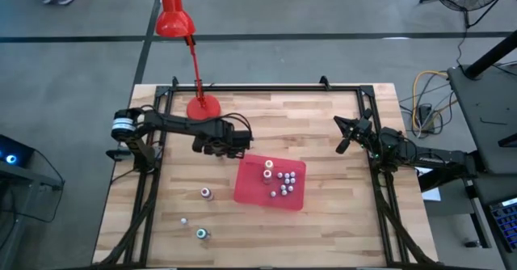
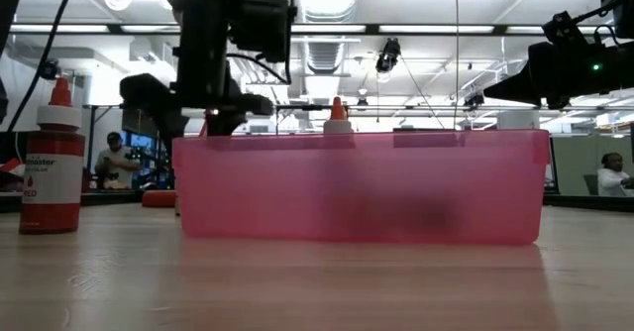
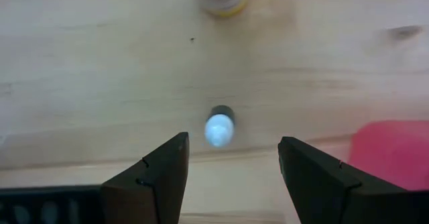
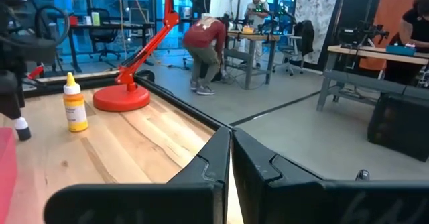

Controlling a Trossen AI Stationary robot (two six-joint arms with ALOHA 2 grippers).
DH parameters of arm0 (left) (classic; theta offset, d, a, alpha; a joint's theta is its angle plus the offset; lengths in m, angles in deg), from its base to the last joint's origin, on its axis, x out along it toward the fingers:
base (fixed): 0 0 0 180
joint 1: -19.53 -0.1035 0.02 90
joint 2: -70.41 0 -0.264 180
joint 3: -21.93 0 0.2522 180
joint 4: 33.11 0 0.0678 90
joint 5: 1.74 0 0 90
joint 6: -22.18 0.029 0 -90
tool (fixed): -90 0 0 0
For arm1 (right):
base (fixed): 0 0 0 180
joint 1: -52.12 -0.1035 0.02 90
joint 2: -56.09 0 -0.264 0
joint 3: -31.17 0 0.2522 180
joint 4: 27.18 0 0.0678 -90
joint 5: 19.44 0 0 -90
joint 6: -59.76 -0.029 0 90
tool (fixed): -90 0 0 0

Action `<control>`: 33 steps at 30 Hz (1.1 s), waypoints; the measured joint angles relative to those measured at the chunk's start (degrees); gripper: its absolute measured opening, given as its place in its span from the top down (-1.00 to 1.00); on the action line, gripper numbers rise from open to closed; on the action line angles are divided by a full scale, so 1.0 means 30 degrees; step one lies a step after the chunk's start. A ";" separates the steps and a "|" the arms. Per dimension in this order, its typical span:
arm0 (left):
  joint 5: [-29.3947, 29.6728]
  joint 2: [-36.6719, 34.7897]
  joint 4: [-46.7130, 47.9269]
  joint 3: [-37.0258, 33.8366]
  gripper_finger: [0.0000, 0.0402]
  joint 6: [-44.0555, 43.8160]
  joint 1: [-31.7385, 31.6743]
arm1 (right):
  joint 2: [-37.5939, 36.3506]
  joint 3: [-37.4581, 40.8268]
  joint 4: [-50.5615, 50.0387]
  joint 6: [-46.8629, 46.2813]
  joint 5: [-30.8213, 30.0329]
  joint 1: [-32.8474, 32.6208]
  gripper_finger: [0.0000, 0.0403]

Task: Pick & Place food coloring
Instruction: Put the small black food coloring bottle in the red bin

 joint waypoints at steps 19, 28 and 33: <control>-0.0464 -0.0014 -0.3673 -0.3160 -0.01 -0.0201 -0.0098 | 0.0000 0.0000 0.0000 -0.0114 0.0000 0.0000 0.96; -0.0374 -0.0014 -0.3785 -0.3442 0.14 -0.0507 -0.0120 | 0.0000 0.0000 0.0000 -0.0092 0.0007 -0.0003 0.96; -0.0226 -0.0014 -0.3796 -0.3451 0.38 -0.0594 -0.0134 | 0.0000 0.0000 0.0004 -0.0034 0.0003 -0.0002 0.96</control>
